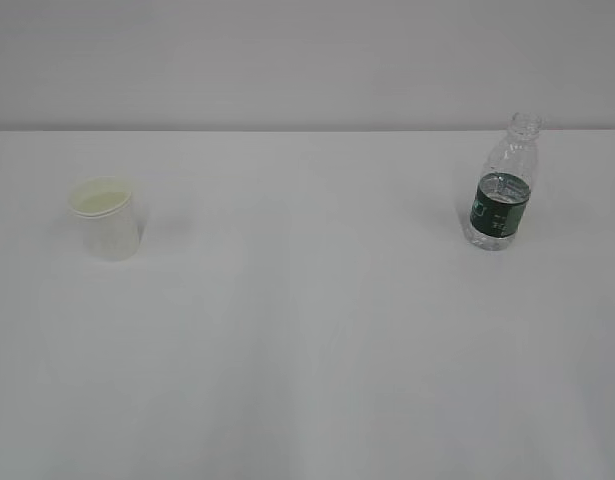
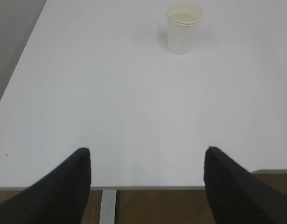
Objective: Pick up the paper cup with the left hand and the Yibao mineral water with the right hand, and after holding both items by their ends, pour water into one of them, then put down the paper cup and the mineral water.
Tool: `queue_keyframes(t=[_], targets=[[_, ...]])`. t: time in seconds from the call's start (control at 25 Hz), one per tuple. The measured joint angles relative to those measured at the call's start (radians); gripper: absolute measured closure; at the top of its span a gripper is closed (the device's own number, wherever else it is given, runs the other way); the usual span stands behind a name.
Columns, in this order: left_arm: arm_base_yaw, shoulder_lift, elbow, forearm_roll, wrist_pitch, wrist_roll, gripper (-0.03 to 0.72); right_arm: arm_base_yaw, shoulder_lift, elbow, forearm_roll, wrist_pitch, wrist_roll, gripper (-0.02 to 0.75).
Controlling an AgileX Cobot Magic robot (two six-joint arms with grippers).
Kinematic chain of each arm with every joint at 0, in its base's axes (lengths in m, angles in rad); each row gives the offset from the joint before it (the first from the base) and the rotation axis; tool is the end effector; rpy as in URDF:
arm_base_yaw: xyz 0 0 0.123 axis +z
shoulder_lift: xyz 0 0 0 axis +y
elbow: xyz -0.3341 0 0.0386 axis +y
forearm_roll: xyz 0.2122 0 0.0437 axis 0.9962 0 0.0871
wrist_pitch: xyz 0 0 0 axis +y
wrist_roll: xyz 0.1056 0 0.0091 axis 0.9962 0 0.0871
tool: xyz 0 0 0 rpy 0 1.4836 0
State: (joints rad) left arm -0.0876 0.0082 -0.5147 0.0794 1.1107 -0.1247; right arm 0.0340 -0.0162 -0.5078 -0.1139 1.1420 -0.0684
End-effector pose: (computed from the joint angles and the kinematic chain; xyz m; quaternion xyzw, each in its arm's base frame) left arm -0.0766 0.0143 0.2532 -0.0187 0.8635 -0.0139 0.5038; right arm -0.0814 -0.0137 0.2469 -0.0392 0.8655 -0.0652 0.4950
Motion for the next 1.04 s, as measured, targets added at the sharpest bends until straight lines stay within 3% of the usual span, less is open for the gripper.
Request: queue_keyframes(t=[1.04], targets=[[0.000, 0.000, 0.000, 0.000, 0.000, 0.000, 0.167, 0.000, 0.000, 0.000, 0.000, 0.000, 0.001, 0.146]])
